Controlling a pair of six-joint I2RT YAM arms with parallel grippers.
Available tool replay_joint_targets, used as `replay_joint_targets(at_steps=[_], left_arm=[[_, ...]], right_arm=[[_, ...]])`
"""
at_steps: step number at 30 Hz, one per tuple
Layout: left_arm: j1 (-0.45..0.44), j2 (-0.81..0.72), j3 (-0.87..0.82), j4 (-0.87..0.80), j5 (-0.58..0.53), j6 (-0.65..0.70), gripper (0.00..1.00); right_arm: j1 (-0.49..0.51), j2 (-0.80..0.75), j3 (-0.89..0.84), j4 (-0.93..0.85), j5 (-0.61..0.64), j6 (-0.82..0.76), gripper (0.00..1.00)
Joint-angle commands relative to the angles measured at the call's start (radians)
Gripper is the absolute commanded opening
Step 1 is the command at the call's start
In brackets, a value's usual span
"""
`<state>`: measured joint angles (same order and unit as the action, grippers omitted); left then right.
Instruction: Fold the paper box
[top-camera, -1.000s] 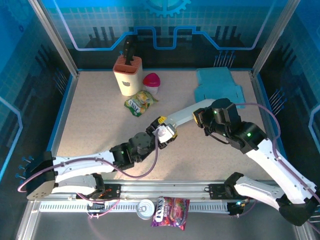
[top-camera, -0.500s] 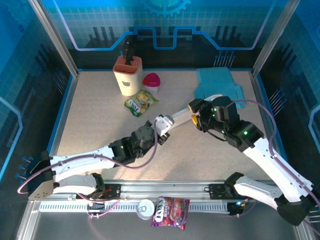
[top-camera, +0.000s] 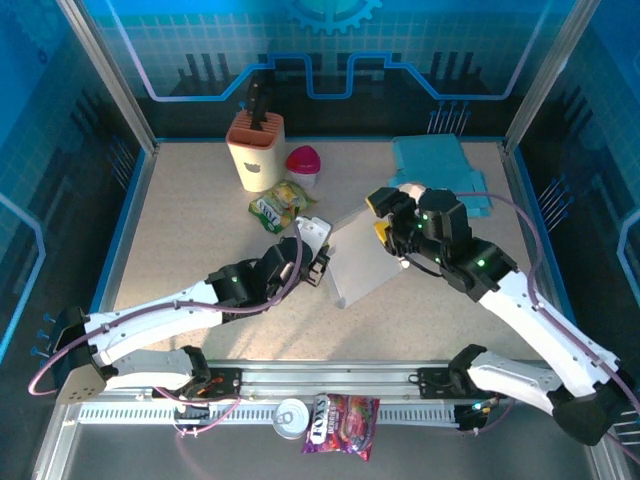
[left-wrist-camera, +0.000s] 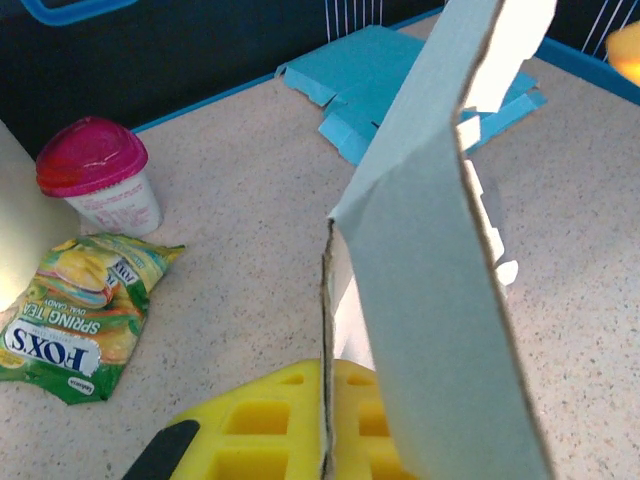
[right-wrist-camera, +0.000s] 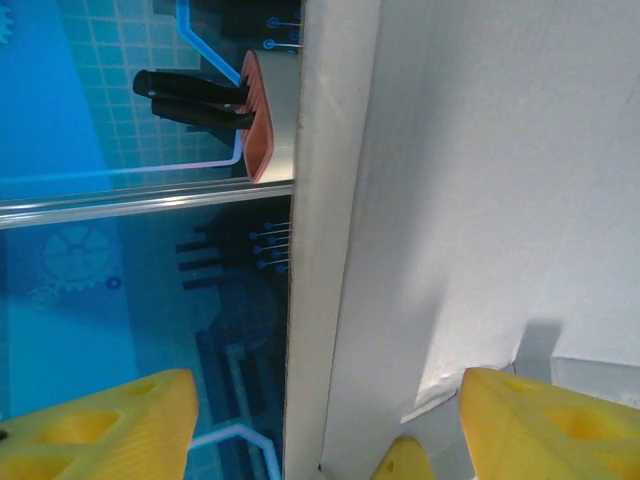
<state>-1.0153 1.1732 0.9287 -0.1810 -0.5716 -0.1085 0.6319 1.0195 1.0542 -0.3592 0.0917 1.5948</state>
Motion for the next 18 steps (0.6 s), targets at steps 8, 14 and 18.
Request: replay_joint_targets(at_steps=[8, 14, 18], left_arm=[[0.004, -0.013, -0.001, -0.008, 0.008, -0.008, 0.00], [0.007, -0.028, -0.016, 0.004, 0.007, 0.001, 0.00], [0.009, -0.030, -0.020, 0.007, 0.009, 0.002, 0.00]], right_arm=[[0.006, 0.087, -0.002, 0.123, -0.038, 0.013, 0.46], [-0.007, 0.116, -0.017, 0.168, -0.064, 0.027, 0.35], [-0.015, 0.120, -0.027, 0.184, -0.073, 0.028, 0.25]])
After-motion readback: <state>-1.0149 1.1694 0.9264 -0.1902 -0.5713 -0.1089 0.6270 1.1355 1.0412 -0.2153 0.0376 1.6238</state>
